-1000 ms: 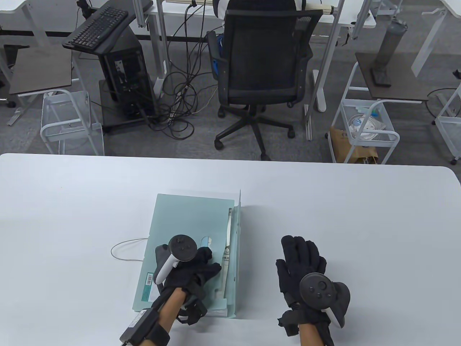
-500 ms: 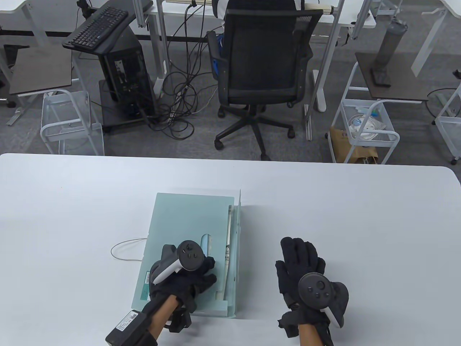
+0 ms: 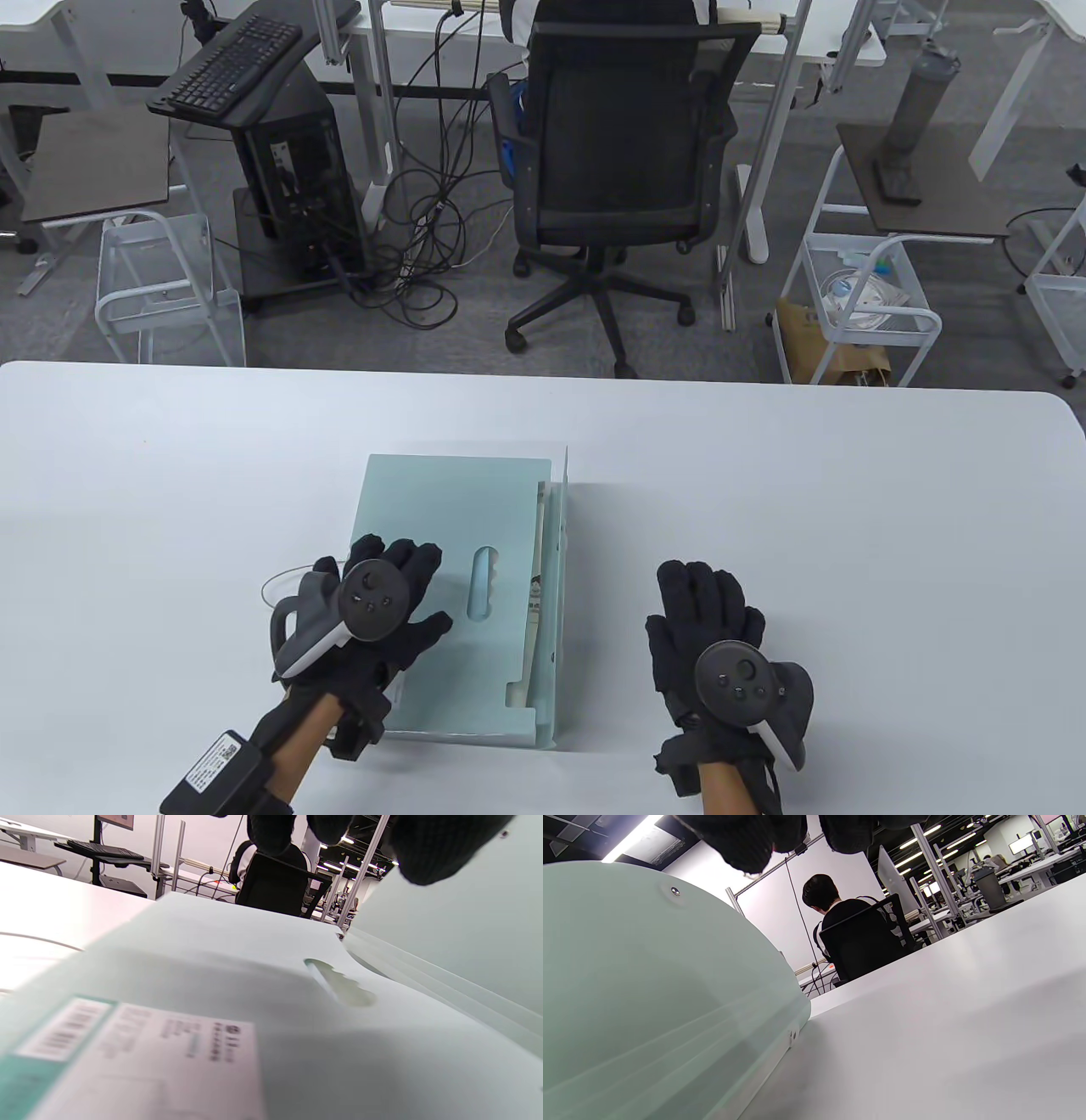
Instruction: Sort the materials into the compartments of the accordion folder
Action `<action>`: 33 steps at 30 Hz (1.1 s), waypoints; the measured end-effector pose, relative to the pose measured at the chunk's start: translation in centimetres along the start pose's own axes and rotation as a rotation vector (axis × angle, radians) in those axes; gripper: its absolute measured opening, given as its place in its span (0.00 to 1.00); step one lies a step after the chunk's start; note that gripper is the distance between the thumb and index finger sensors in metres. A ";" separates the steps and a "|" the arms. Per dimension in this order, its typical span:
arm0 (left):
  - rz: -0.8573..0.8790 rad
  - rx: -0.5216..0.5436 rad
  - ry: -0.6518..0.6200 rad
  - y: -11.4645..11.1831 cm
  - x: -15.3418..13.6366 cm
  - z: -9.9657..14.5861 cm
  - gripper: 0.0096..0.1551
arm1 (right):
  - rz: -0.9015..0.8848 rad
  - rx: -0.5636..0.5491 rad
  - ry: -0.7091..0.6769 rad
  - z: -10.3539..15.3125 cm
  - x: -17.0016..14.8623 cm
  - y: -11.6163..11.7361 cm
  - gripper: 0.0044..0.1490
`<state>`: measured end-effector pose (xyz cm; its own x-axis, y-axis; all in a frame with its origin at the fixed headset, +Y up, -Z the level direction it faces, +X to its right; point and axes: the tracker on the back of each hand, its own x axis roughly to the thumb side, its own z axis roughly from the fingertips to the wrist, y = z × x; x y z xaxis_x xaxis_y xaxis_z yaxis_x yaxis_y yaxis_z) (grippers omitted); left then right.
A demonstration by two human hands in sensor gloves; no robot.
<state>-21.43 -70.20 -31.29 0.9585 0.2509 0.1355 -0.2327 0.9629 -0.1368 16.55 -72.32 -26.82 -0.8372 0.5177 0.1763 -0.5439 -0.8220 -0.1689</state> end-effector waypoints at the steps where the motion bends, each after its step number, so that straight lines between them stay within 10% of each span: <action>1: -0.007 0.029 0.021 0.2 -0.7 0.2 0.47 | 0.000 0.002 -0.001 0.0 0.0 0.1 0.36; 16: -0.116 0.270 0.151 0.8 -9.2 2.7 0.50 | 0.034 0.040 -0.005 -0.3 0.5 1.0 0.36; 33: -0.081 0.243 0.229 -1.0 -12.6 3.2 0.50 | 0.064 0.097 -0.047 -0.4 1.3 1.8 0.35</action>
<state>-33.81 -74.06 -29.71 0.9810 0.1707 -0.0917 -0.1607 0.9811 0.1074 14.52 -73.01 -27.32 -0.8653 0.4536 0.2134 -0.4794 -0.8733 -0.0874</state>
